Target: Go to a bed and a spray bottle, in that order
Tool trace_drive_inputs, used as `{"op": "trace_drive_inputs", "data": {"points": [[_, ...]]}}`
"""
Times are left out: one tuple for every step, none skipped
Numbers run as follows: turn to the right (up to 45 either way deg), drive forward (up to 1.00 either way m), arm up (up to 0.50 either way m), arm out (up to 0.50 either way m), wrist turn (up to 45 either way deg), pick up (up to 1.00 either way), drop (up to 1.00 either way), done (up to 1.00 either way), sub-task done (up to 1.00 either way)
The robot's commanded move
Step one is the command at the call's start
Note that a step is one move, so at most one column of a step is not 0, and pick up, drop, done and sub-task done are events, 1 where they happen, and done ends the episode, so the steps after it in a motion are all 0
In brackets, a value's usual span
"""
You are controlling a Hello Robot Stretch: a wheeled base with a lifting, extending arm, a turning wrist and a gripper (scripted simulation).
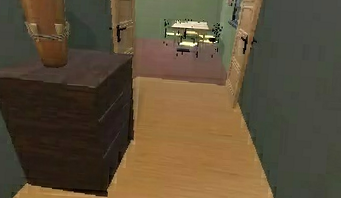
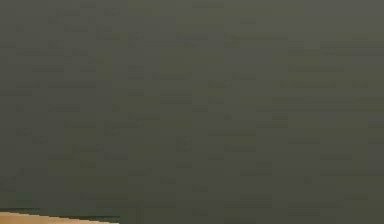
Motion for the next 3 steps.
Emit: {"op": "trace_drive_inputs", "data": {"points": [[0.0,1.0,0.0,0.0,0.0,0.0,0.0,0.0,0.0],[0.0,0.95,0.0,0.0,0.0,0.0,0.0,0.0,0.0],[-6.0,0.0,0.0,0.0,0.0,0.0,0.0,0.0,0.0]]}}
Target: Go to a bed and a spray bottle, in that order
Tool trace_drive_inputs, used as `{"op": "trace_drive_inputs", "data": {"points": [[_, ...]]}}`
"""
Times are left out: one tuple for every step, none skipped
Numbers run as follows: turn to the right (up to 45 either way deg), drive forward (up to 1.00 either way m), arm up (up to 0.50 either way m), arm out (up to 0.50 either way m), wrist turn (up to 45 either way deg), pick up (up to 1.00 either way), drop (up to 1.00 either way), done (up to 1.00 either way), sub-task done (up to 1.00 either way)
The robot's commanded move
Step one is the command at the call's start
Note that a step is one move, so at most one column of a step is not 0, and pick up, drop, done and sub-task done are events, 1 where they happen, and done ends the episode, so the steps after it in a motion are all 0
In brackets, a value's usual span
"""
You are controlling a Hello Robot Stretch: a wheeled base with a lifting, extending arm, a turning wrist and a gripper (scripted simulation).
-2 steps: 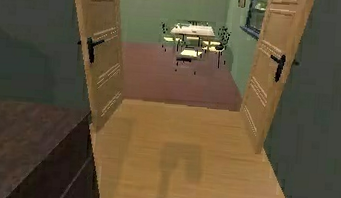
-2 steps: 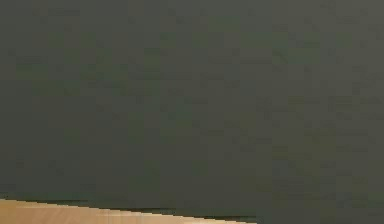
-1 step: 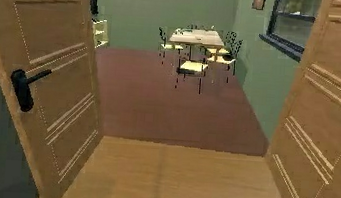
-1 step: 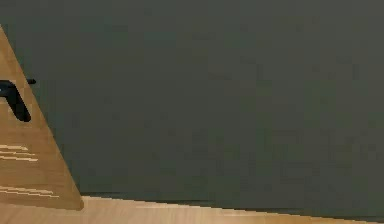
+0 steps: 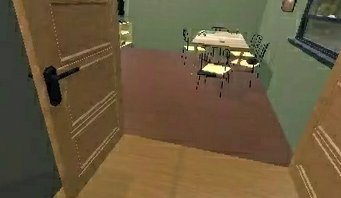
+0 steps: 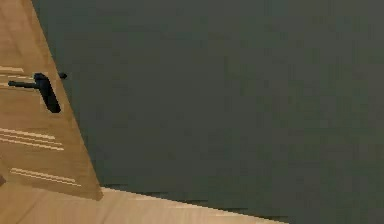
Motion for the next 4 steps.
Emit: {"op": "trace_drive_inputs", "data": {"points": [[0.0,1.0,0.0,0.0,0.0,0.0,0.0,0.0,0.0],[0.0,1.0,0.0,0.0,0.0,0.0,0.0,0.0,0.0],[-24.0,0.0,0.0,0.0,0.0,0.0,0.0,0.0,0.0],[0.0,0.1,0.0,0.0,0.0,0.0,0.0,0.0,0.0]]}}
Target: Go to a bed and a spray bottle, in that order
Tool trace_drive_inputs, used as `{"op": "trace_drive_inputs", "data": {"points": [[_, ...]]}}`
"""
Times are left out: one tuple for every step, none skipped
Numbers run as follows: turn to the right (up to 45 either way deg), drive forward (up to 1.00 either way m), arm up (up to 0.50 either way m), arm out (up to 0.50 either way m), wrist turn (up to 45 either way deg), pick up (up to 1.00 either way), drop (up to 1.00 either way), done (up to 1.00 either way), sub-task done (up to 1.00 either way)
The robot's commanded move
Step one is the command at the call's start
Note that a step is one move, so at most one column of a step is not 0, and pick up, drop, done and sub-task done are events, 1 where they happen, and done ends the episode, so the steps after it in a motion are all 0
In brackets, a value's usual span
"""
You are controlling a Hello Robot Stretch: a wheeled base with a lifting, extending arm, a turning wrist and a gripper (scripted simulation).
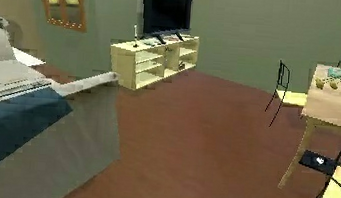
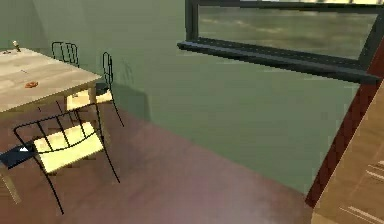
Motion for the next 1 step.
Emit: {"op": "trace_drive_inputs", "data": {"points": [[15.0,0.0,0.0,0.0,0.0,0.0,0.0,0.0,0.0]]}}
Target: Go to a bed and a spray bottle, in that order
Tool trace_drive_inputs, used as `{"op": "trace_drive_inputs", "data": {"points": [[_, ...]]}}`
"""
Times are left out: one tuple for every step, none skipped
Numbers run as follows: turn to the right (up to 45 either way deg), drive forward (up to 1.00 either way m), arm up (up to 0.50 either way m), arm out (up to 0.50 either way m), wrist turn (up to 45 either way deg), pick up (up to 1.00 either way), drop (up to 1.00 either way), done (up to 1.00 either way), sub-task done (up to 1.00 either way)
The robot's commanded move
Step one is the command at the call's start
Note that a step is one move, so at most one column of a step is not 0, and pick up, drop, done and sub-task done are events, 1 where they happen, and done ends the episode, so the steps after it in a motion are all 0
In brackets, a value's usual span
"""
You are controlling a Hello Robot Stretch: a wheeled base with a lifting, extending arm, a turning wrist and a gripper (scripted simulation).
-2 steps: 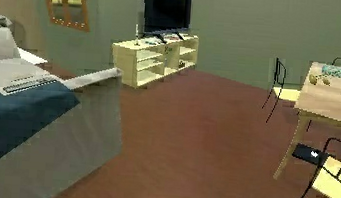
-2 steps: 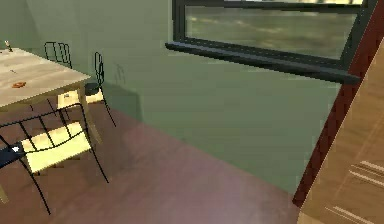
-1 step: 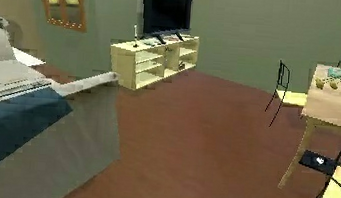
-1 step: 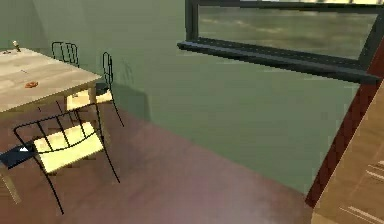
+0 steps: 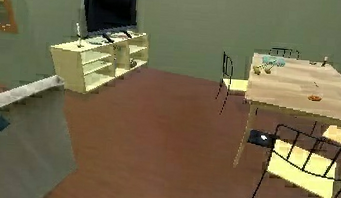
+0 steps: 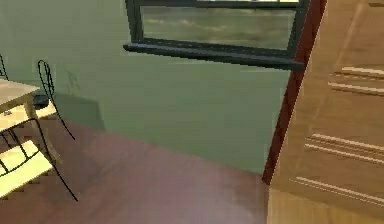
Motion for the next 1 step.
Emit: {"op": "trace_drive_inputs", "data": {"points": [[0.0,1.0,0.0,0.0,0.0,0.0,0.0,0.0,0.0]]}}
